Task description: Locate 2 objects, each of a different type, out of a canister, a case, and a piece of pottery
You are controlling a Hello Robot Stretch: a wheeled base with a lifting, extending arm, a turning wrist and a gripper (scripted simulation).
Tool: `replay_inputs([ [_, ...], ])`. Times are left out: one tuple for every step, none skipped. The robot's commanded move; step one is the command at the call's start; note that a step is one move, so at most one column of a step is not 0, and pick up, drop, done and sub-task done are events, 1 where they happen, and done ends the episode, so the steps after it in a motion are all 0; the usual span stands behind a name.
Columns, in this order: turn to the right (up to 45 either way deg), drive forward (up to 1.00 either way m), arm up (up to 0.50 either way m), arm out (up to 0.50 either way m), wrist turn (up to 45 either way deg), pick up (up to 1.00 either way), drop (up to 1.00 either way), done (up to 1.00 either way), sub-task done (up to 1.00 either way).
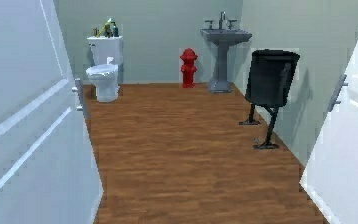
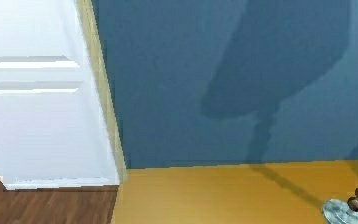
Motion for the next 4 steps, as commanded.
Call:
replay_inputs([
  [0.0, 1.00, 0.00, 0.00, 0.0, 0.00, 0.00, 0.00, 0.00],
  [-9.0, 0.00, 0.00, 0.00, 0.0, 0.00, 0.00, 0.00, 0.00],
  [0.0, 0.20, 0.00, 0.00, 0.0, 0.00, 0.00, 0.00, 0.00],
  [3.0, 0.00, 0.00, 0.00, 0.0, 0.00, 0.00, 0.00, 0.00],
])
